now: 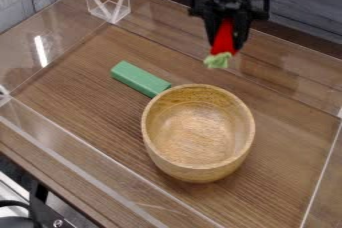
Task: Move the red object to the right side of the table
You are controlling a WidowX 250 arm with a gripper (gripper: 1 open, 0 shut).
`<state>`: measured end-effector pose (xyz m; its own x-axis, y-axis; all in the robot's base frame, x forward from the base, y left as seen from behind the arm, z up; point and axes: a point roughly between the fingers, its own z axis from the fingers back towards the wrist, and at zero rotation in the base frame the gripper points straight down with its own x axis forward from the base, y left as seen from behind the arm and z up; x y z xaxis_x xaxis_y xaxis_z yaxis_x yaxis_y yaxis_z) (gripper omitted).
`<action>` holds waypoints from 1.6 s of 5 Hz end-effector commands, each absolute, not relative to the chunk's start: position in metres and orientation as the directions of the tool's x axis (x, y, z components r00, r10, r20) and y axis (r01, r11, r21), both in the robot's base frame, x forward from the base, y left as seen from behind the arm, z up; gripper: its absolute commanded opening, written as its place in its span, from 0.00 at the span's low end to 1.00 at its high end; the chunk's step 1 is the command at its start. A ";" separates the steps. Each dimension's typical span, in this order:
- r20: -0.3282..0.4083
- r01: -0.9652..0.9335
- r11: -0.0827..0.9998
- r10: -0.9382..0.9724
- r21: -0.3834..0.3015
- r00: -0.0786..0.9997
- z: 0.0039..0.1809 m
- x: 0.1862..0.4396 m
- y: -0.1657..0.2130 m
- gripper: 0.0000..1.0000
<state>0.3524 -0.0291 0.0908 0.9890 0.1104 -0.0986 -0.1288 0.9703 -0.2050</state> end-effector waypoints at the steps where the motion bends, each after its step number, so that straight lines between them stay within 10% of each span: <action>1: -0.044 -0.103 0.976 0.096 -0.194 0.994 0.083 0.363 -0.039 0.00; 2: -0.011 -0.106 0.974 0.106 -0.200 0.994 0.099 0.362 -0.019 0.00; 8: 0.019 -0.106 0.977 0.112 -0.187 0.994 0.053 0.370 -0.036 0.00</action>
